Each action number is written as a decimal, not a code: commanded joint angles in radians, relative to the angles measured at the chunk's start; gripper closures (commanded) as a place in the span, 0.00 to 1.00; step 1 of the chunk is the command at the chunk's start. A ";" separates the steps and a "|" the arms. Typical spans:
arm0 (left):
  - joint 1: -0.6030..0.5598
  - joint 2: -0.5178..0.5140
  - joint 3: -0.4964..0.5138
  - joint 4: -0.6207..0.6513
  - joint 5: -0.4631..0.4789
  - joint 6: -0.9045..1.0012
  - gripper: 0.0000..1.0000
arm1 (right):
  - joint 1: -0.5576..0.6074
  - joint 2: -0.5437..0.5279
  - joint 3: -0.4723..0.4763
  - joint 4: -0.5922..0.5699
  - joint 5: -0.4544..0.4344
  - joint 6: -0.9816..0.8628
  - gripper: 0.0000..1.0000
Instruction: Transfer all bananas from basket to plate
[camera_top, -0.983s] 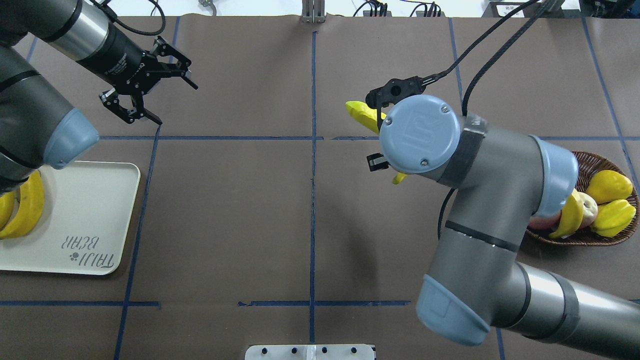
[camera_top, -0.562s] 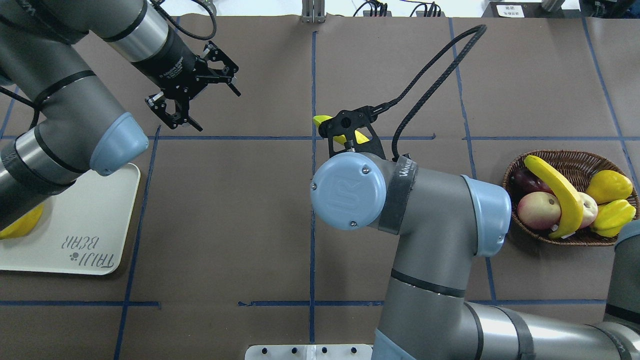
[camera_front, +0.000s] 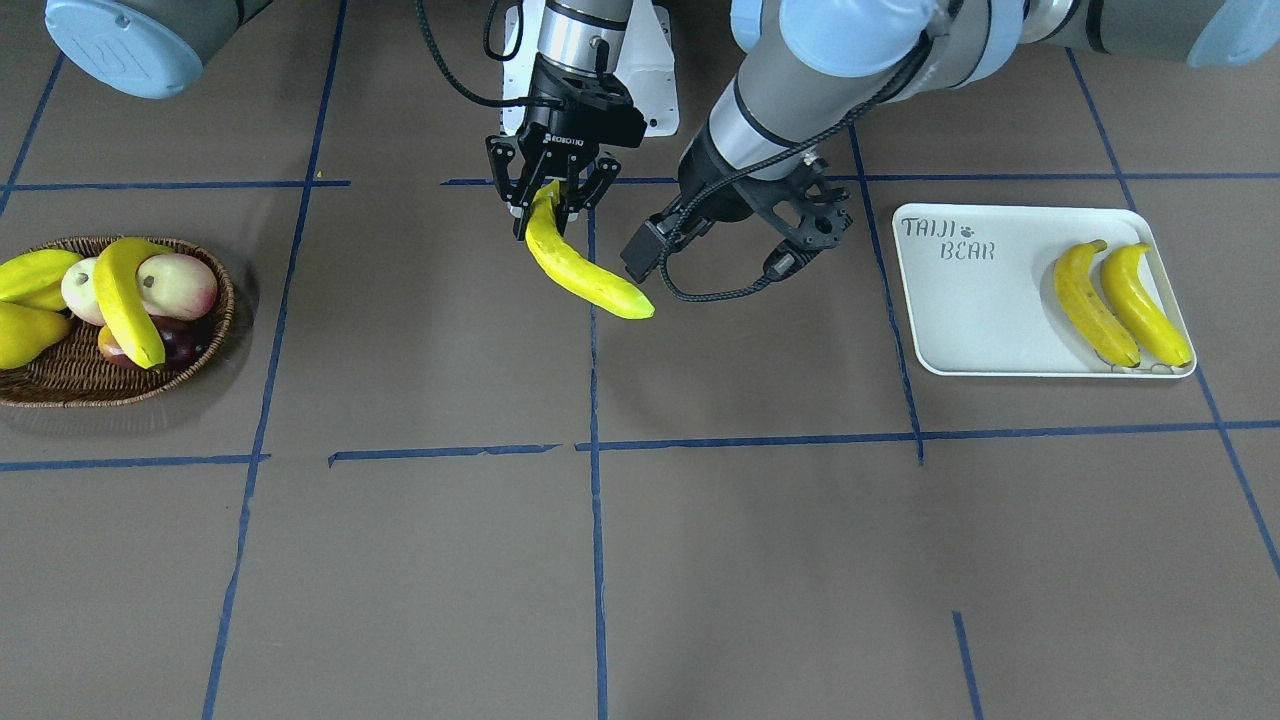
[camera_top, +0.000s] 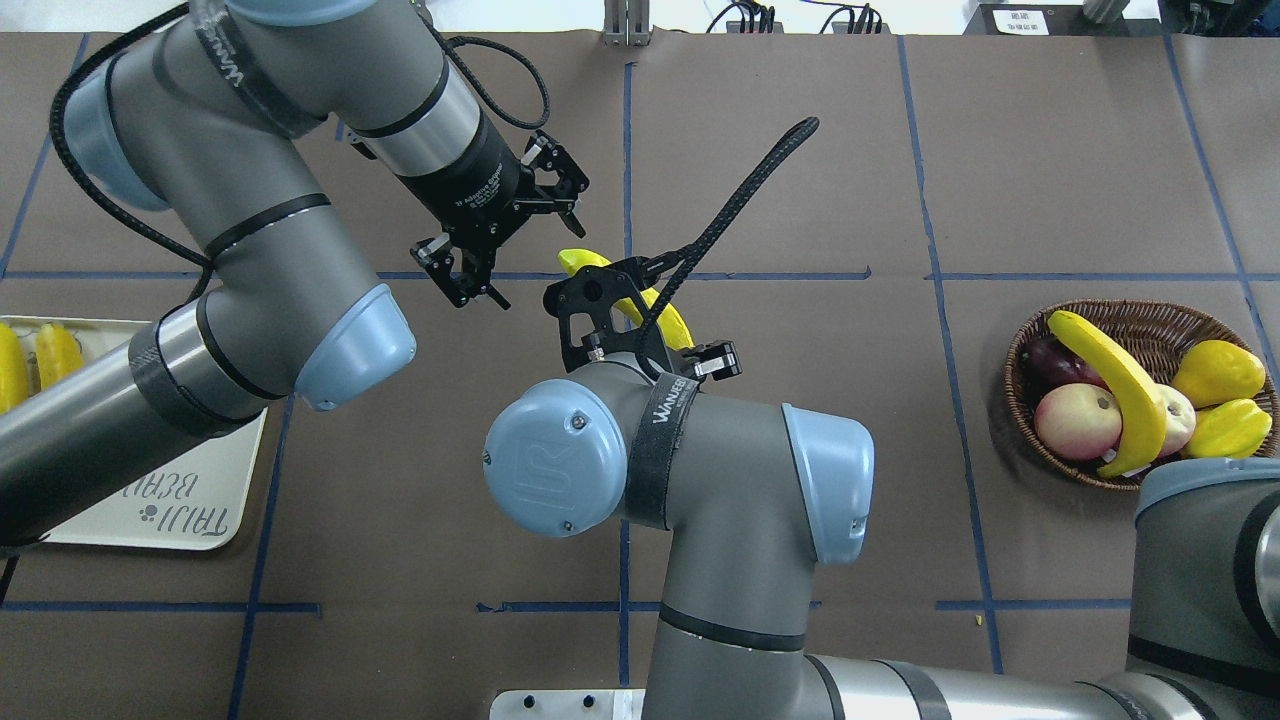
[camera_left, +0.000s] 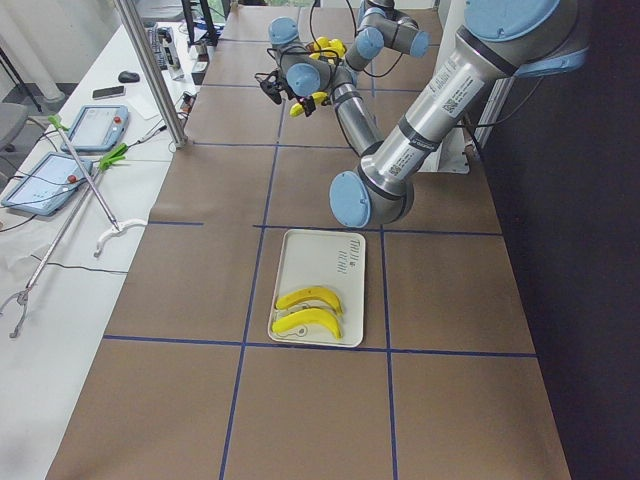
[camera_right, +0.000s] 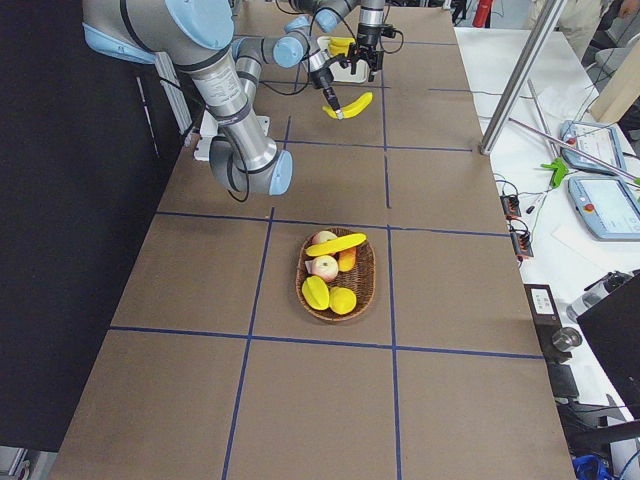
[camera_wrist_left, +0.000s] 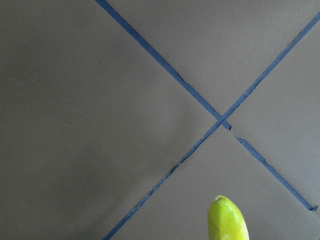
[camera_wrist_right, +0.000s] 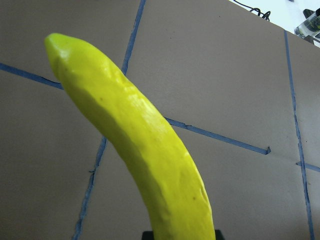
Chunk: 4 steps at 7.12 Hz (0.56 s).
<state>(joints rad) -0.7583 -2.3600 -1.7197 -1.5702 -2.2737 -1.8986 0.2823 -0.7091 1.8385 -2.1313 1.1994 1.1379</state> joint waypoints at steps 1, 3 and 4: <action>0.040 -0.028 0.028 0.001 0.037 -0.033 0.01 | -0.015 0.002 -0.001 -0.002 -0.026 0.017 1.00; 0.062 -0.027 0.037 0.001 0.040 -0.033 0.02 | -0.020 0.011 0.001 -0.001 -0.038 0.017 1.00; 0.071 -0.028 0.041 -0.001 0.061 -0.033 0.02 | -0.029 0.011 0.001 -0.001 -0.055 0.017 1.00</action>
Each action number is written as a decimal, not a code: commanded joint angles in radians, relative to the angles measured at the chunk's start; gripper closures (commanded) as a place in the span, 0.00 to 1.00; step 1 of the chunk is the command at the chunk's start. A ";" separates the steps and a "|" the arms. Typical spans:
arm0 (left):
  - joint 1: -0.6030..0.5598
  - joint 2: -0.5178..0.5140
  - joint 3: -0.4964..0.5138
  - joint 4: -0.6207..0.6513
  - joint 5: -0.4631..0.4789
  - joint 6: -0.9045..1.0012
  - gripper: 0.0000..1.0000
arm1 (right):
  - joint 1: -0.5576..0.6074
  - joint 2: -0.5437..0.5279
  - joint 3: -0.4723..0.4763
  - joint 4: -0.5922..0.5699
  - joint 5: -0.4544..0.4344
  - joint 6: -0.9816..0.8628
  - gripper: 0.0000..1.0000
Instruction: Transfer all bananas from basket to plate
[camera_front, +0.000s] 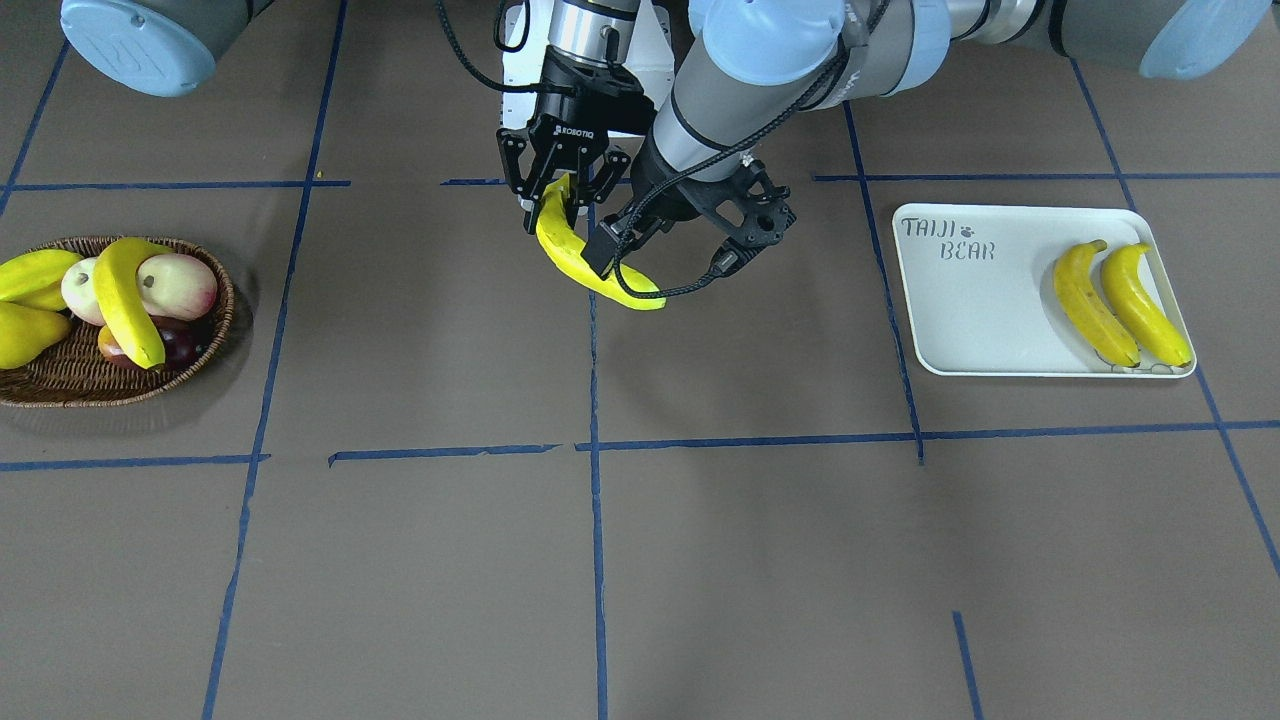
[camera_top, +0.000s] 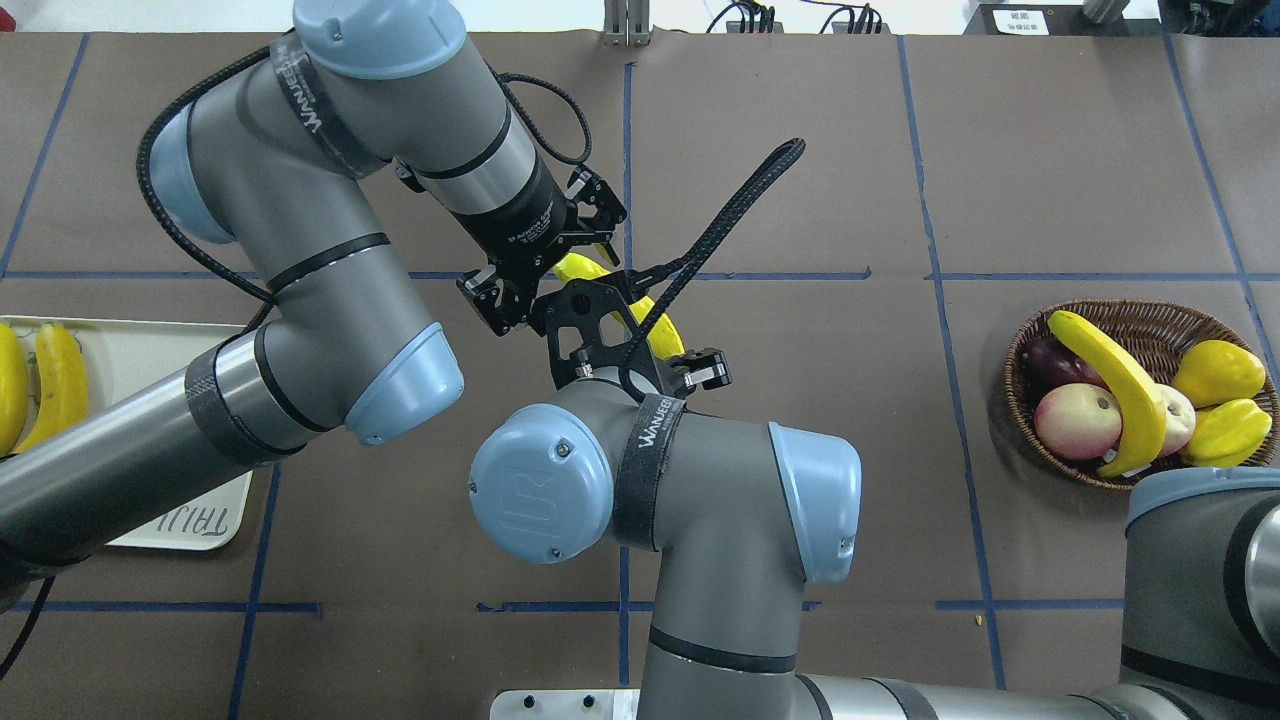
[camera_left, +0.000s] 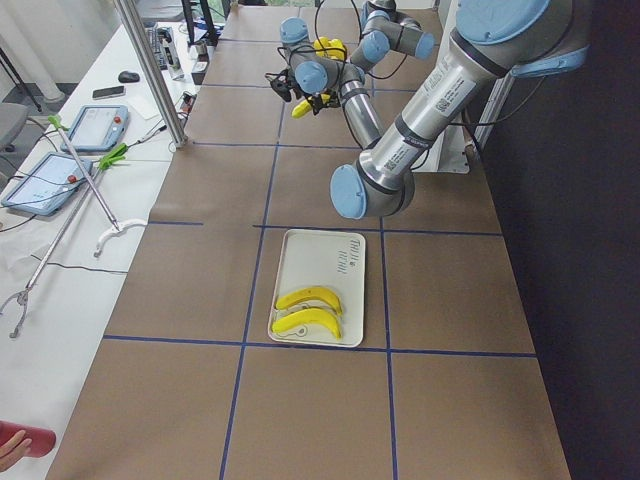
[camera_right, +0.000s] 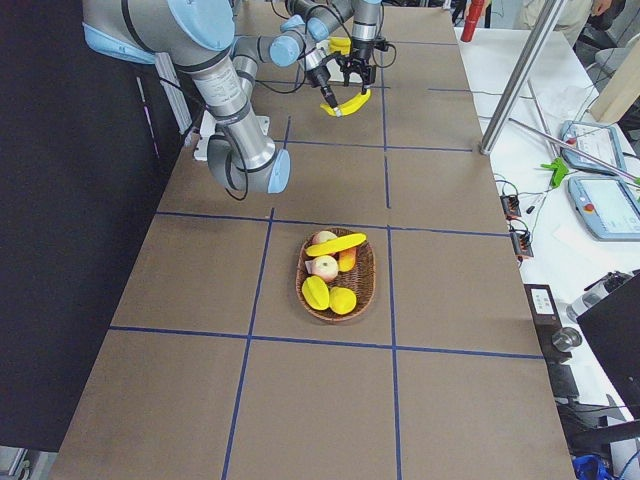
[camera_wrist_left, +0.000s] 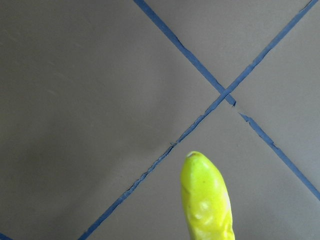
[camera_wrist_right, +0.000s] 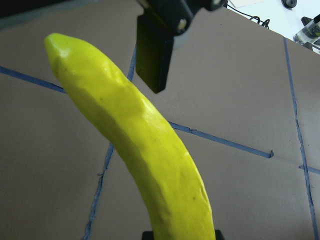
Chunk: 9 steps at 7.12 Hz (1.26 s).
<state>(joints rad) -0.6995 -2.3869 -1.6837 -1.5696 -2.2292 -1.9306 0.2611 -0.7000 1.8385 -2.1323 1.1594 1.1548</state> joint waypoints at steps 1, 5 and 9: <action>0.023 -0.009 0.012 -0.001 0.022 -0.007 0.05 | -0.016 0.004 0.001 0.000 -0.032 0.000 1.00; 0.023 -0.011 0.016 -0.003 0.042 -0.042 0.31 | -0.046 0.002 0.004 -0.008 -0.067 0.000 0.99; 0.023 -0.012 0.025 -0.003 0.042 -0.042 0.49 | -0.079 0.002 0.008 -0.015 -0.110 0.002 0.99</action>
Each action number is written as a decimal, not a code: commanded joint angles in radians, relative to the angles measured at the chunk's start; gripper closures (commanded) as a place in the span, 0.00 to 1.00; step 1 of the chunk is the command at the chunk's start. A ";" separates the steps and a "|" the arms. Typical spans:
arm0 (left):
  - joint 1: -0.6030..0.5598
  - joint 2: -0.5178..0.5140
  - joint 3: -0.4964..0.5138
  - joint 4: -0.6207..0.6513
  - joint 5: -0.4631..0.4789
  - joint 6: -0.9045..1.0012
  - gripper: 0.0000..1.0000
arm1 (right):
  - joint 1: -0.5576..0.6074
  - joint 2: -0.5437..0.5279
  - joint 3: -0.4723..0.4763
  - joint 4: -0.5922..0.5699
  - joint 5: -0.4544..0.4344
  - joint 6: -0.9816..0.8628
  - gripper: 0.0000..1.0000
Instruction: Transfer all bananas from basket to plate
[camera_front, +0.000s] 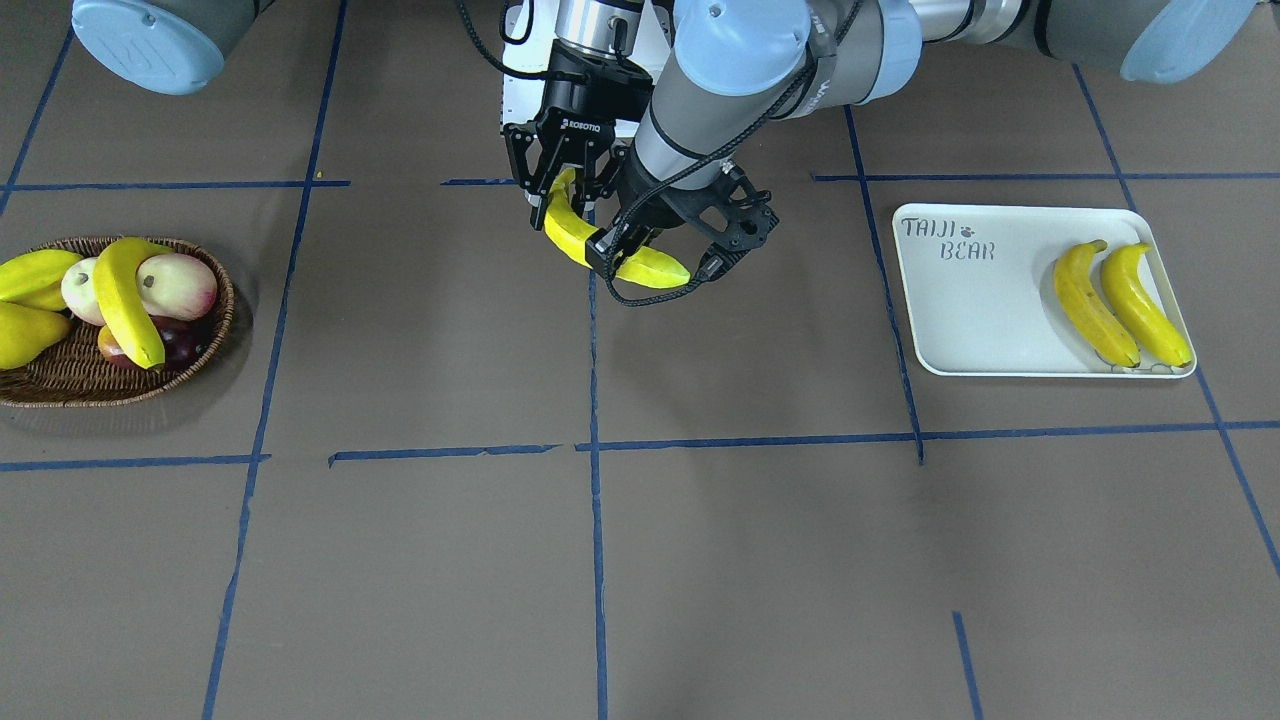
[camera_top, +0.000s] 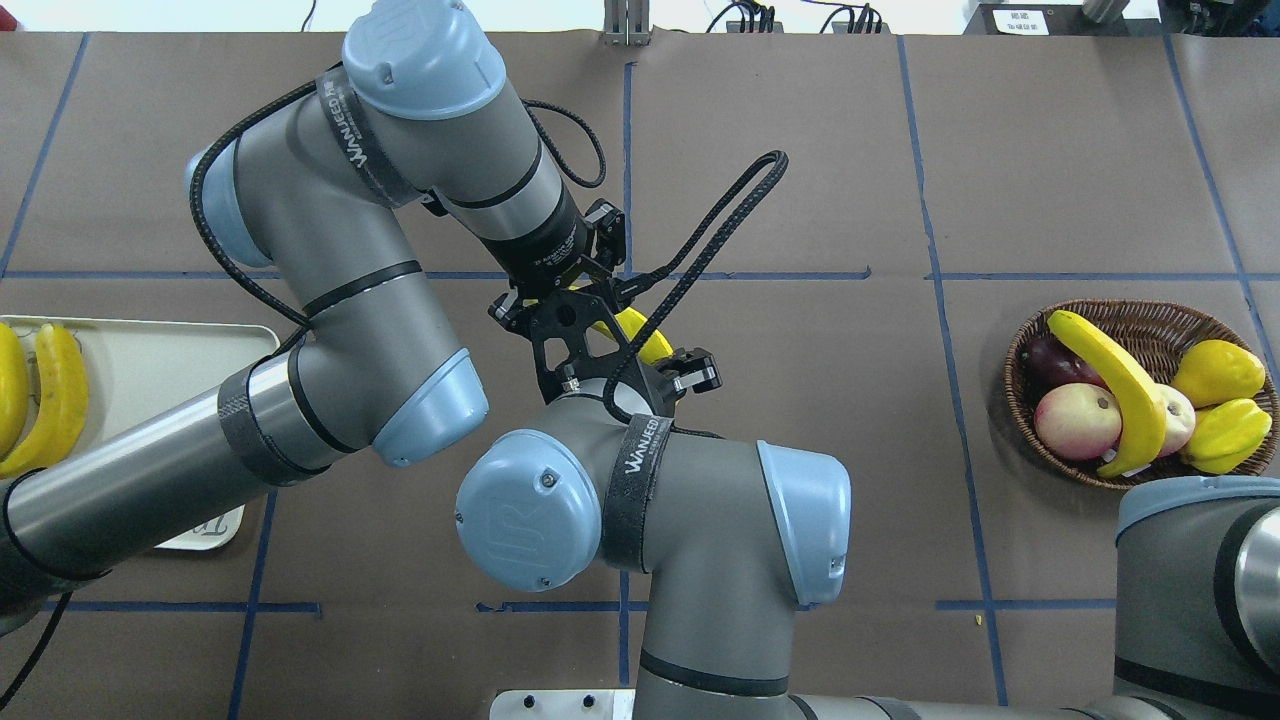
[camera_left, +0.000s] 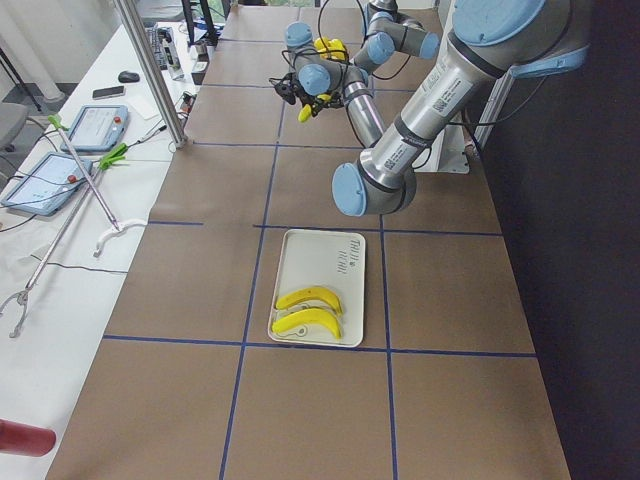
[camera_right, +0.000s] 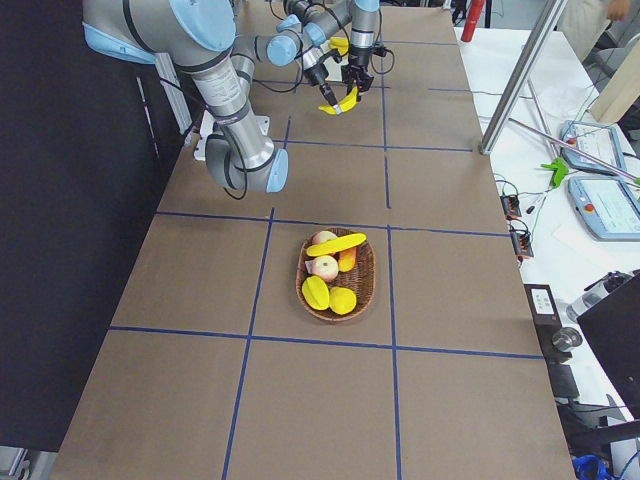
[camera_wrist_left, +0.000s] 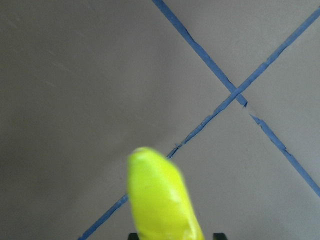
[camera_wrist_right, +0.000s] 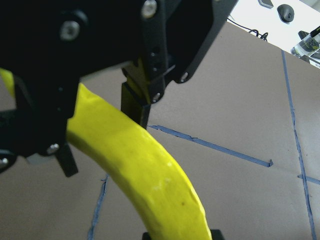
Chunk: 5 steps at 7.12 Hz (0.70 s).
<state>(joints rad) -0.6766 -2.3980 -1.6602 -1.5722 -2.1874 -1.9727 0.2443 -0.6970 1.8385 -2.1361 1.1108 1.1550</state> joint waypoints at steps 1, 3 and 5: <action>0.000 -0.001 0.002 0.000 0.000 -0.002 0.53 | -0.062 -0.001 0.008 -0.011 -0.060 0.000 0.99; -0.001 -0.001 0.002 0.000 0.000 -0.002 0.61 | -0.062 -0.001 0.013 -0.011 -0.060 0.000 0.98; -0.001 0.002 0.002 -0.002 -0.002 0.000 0.60 | -0.062 -0.001 0.030 -0.010 -0.057 -0.001 0.87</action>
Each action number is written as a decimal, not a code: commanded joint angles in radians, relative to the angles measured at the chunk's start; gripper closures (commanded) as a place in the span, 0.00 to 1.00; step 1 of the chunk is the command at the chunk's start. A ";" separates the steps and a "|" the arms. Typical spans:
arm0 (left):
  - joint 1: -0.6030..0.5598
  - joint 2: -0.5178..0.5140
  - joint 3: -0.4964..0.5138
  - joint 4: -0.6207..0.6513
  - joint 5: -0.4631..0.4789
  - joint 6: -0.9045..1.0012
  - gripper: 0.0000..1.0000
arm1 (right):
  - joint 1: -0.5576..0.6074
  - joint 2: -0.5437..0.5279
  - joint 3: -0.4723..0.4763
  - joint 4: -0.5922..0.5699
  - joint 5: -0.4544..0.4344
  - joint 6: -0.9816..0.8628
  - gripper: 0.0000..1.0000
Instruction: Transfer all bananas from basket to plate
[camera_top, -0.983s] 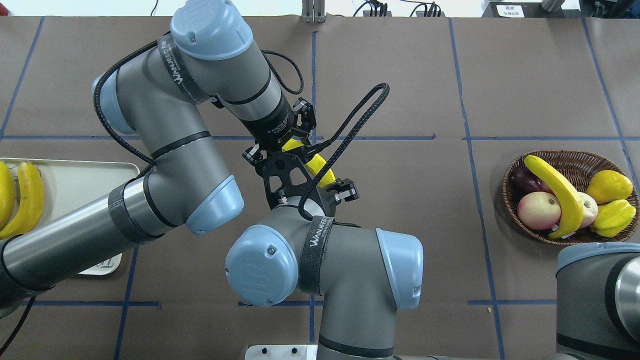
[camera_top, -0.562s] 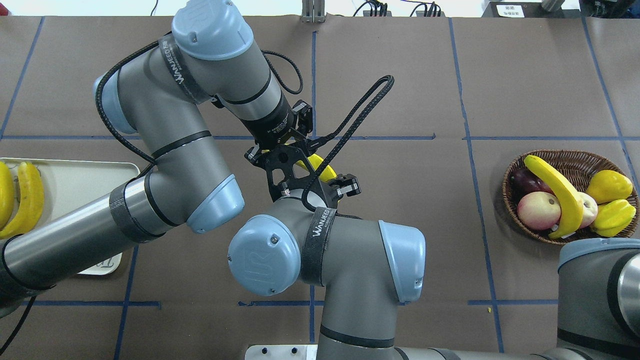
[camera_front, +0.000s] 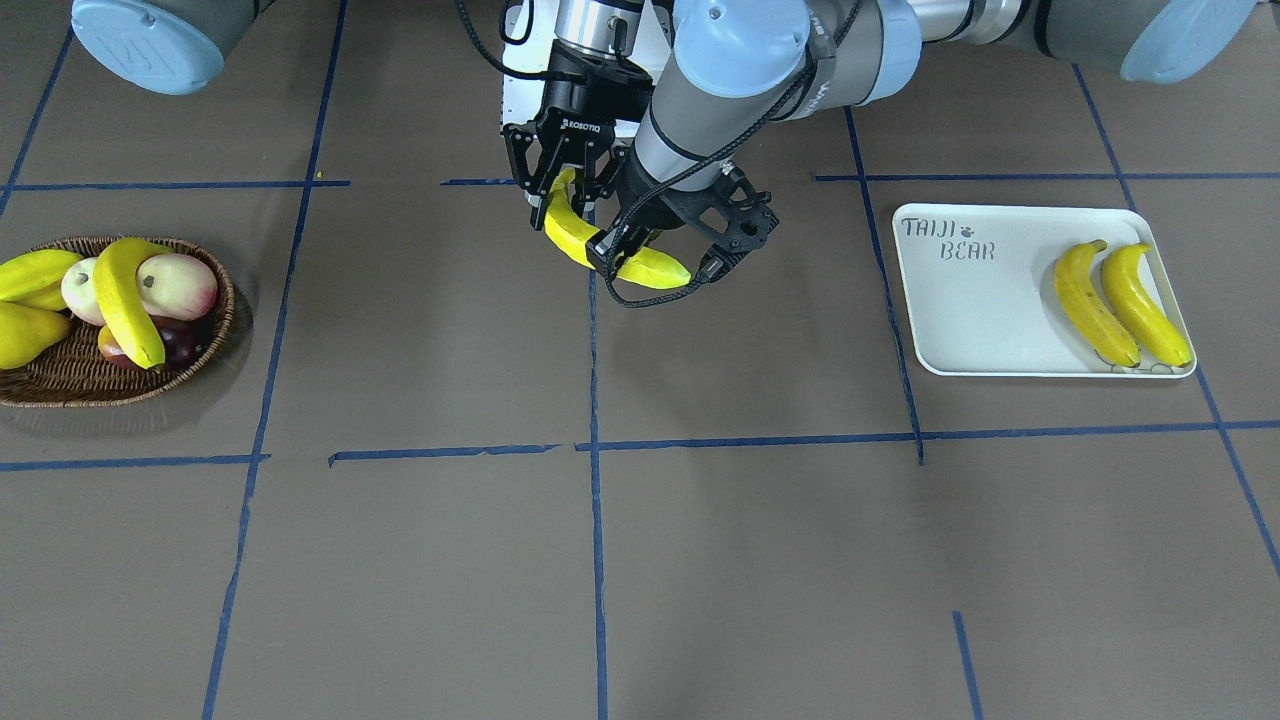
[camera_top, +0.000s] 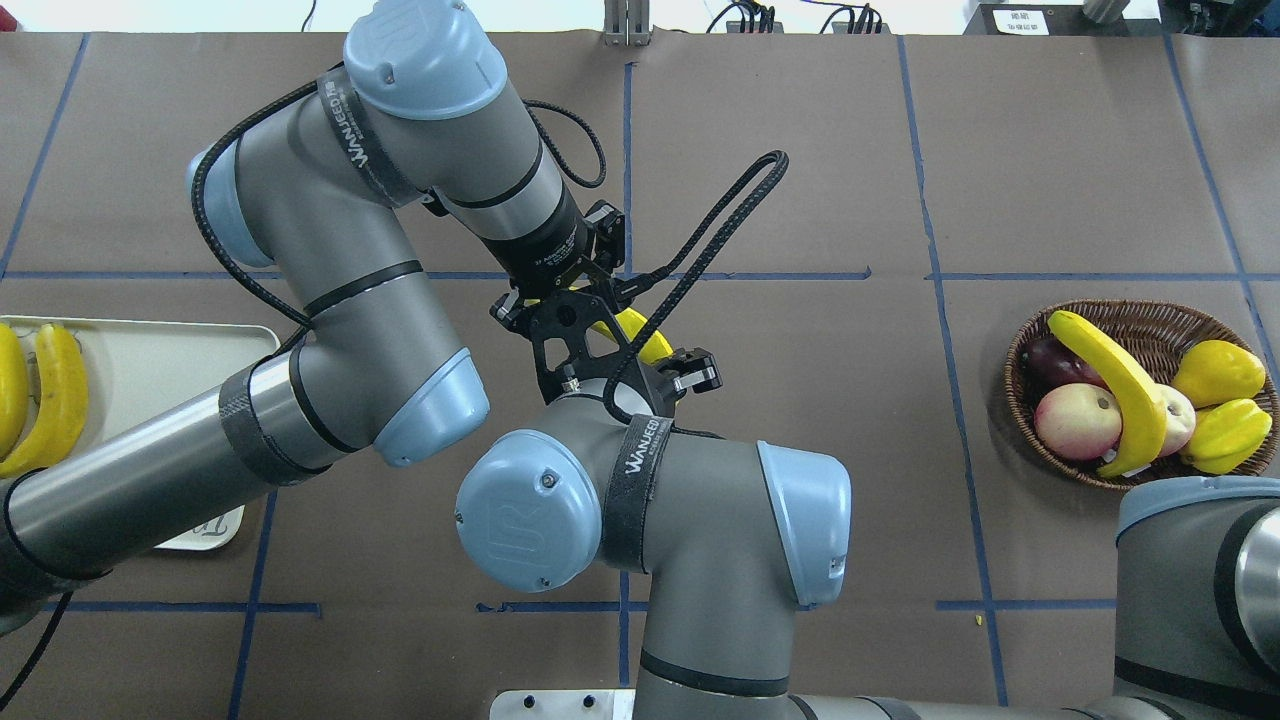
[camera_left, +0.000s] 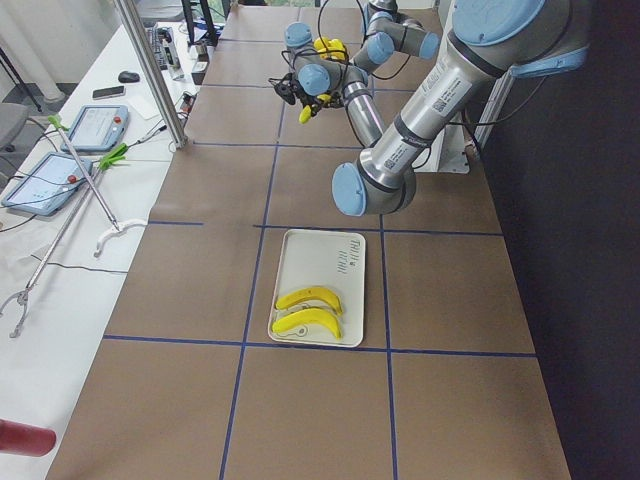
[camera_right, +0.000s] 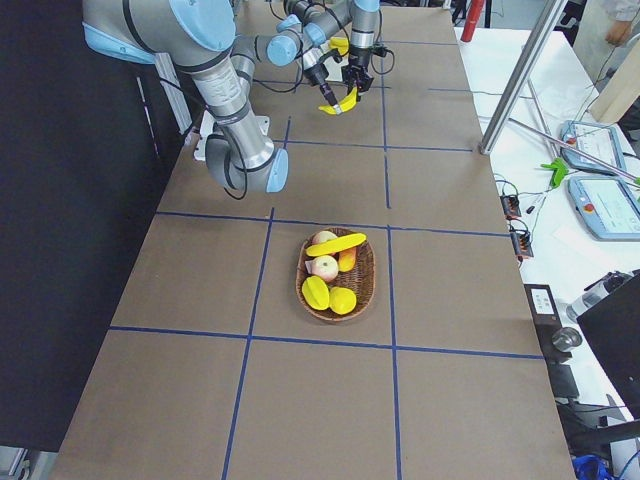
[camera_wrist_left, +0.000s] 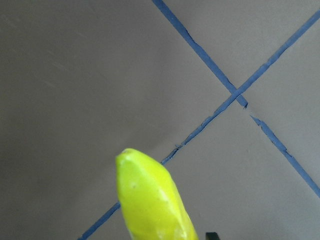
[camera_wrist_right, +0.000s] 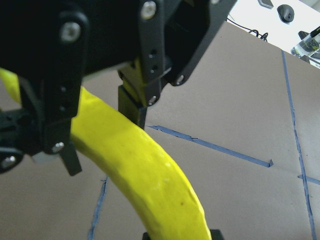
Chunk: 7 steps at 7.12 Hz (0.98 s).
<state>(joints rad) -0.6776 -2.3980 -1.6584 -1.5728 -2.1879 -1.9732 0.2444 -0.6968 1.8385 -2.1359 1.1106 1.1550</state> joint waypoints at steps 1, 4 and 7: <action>0.000 0.006 0.000 -0.010 0.000 0.016 0.11 | -0.062 -0.012 0.048 -0.004 -0.054 0.000 0.29; -0.002 0.031 -0.003 -0.013 0.003 0.019 0.01 | -0.062 -0.047 0.114 0.011 0.003 -0.008 0.01; -0.013 0.078 -0.015 -0.012 0.007 0.062 0.01 | -0.040 -0.133 0.120 0.175 0.047 -0.015 0.01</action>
<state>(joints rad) -0.6865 -2.3354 -1.6699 -1.5851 -2.1827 -1.9219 0.2444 -0.6969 1.8384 -2.1360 1.1106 1.1550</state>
